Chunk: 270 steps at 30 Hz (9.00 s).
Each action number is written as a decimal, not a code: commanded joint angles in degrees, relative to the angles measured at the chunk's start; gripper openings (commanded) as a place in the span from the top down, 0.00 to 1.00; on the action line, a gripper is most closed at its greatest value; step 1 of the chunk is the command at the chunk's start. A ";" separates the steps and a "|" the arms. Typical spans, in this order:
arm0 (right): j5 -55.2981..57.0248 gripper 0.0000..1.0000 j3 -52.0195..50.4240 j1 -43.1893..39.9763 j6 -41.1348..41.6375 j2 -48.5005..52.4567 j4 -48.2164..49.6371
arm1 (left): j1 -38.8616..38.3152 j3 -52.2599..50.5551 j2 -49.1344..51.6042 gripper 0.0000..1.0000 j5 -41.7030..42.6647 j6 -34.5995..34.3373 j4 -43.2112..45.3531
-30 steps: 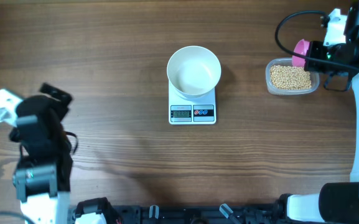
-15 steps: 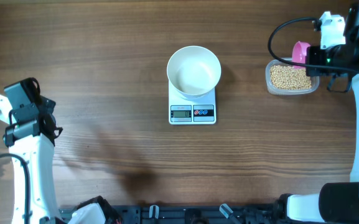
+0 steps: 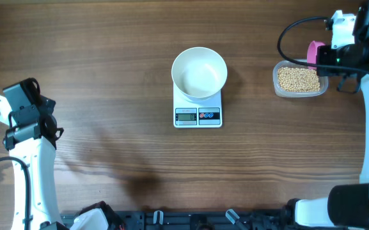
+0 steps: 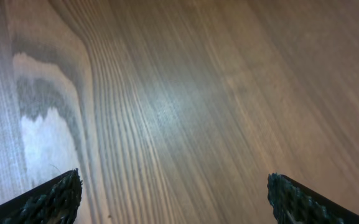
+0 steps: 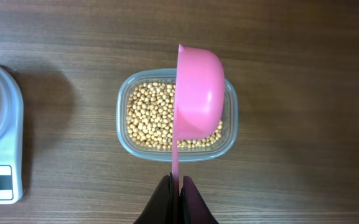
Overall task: Scoop item into bowl and weigh 150g on scale
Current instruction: 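Lower the pink scoop over the soybean tub with the right gripper, then dig the pink scoop into the soybeans and lift it with the right gripper, then carry the filled scoop left over the white bowl with the right gripper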
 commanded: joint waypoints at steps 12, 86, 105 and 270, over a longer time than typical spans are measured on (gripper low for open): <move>16.04 0.96 0.70 -0.20 1.20 3.52 2.93 | 0.46 -0.15 -0.04 0.00 7.96 -0.13 2.19; -25.14 0.96 -15.06 -10.43 -2.01 10.10 7.06 | 0.31 -0.15 -0.04 0.00 37.68 12.15 -5.01; -34.03 0.96 -15.06 -13.64 -3.37 13.88 4.00 | 0.31 -0.15 -0.04 0.00 37.68 12.15 -5.79; -55.15 0.95 -7.74 10.99 13.03 15.58 10.60 | 0.31 -0.15 -0.04 0.00 37.68 12.17 -7.28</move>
